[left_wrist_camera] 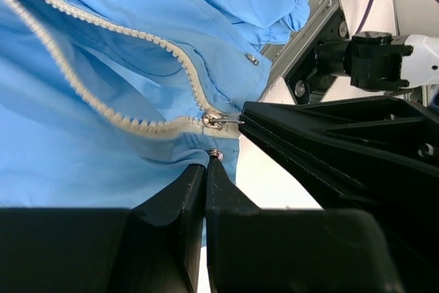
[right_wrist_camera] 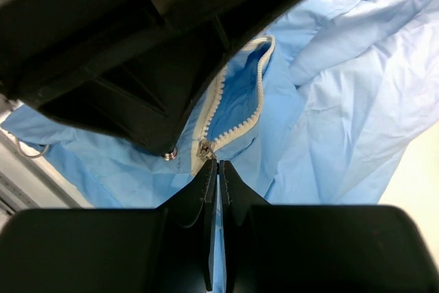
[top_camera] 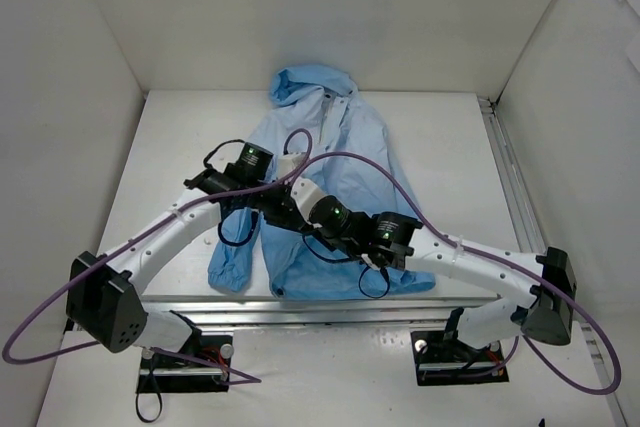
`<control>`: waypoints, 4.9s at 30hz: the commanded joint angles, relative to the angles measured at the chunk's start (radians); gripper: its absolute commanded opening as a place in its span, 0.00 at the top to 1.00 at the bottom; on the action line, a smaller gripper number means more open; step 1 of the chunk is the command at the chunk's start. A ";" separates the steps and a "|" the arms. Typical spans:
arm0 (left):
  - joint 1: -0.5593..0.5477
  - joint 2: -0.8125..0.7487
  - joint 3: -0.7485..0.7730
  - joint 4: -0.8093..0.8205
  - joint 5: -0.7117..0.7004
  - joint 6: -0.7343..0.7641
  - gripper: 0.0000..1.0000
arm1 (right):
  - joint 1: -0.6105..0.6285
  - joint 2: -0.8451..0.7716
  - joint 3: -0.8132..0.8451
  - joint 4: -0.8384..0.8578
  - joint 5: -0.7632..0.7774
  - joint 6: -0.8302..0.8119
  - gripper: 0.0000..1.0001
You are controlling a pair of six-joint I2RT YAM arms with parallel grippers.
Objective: Zip up the jacket
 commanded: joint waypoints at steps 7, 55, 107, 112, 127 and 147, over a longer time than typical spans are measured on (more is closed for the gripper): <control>0.073 -0.139 -0.027 0.094 -0.020 -0.132 0.55 | -0.025 -0.041 -0.042 0.108 -0.061 0.096 1.00; -0.268 -0.501 -0.398 0.216 -0.959 -0.899 0.41 | -0.100 0.107 0.106 0.139 -0.296 0.452 1.00; -0.211 -0.651 -0.439 0.236 -0.667 -0.673 1.00 | -0.197 0.075 0.106 0.151 -0.365 0.302 1.00; -0.211 -0.674 -0.459 0.242 -0.721 -0.771 0.75 | -0.187 0.066 0.116 0.149 -0.366 0.359 1.00; -0.335 -0.601 -0.346 0.144 -1.006 -1.054 0.35 | -0.125 0.109 0.149 0.149 -0.345 0.593 1.00; -0.433 -0.624 -0.473 0.192 -1.267 -1.258 0.44 | -0.134 0.120 0.149 0.148 -0.415 0.652 1.00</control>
